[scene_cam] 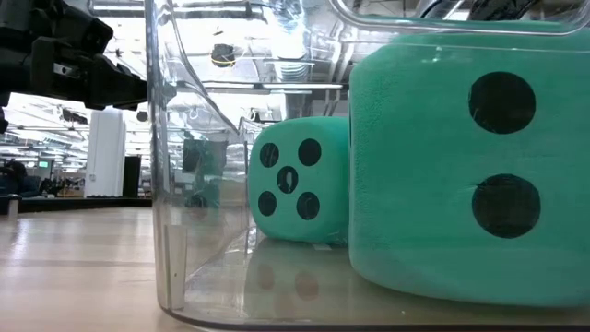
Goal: Pick & Place Toys
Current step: Put the blue game piece into the yellow bin
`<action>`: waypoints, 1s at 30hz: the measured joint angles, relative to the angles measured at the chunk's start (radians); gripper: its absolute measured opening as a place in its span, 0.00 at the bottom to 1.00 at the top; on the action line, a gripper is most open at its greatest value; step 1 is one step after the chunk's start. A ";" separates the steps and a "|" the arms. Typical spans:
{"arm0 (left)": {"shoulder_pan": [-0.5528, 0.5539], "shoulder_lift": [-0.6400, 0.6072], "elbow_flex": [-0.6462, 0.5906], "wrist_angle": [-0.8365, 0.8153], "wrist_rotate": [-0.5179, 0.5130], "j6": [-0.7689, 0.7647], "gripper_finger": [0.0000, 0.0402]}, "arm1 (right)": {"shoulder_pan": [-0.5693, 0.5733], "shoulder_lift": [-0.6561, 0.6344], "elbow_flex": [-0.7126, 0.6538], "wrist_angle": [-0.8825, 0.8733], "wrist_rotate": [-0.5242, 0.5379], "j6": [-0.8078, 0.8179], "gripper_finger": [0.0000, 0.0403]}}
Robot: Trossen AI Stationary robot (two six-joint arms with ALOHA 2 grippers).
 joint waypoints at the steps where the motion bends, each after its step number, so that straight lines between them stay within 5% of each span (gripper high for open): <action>1: 0.000 0.000 0.000 0.000 0.000 0.000 0.04 | 0.000 -0.015 0.004 -0.006 0.000 0.009 0.27; 10: 0.000 0.000 0.000 0.000 0.000 0.000 0.04 | 0.001 -0.105 0.016 -0.017 0.001 0.082 0.14; 16: 0.000 0.000 0.000 0.000 0.000 0.000 0.04 | 0.001 -0.108 0.016 -0.021 -0.012 0.251 0.16; 21: 0.000 0.000 0.000 0.000 0.000 0.000 0.04 | 0.001 -0.087 0.016 -0.014 -0.060 0.404 0.33; 30: 0.000 0.000 0.000 0.000 0.000 0.000 0.04 | -0.008 -0.074 0.017 0.002 -0.066 0.527 0.83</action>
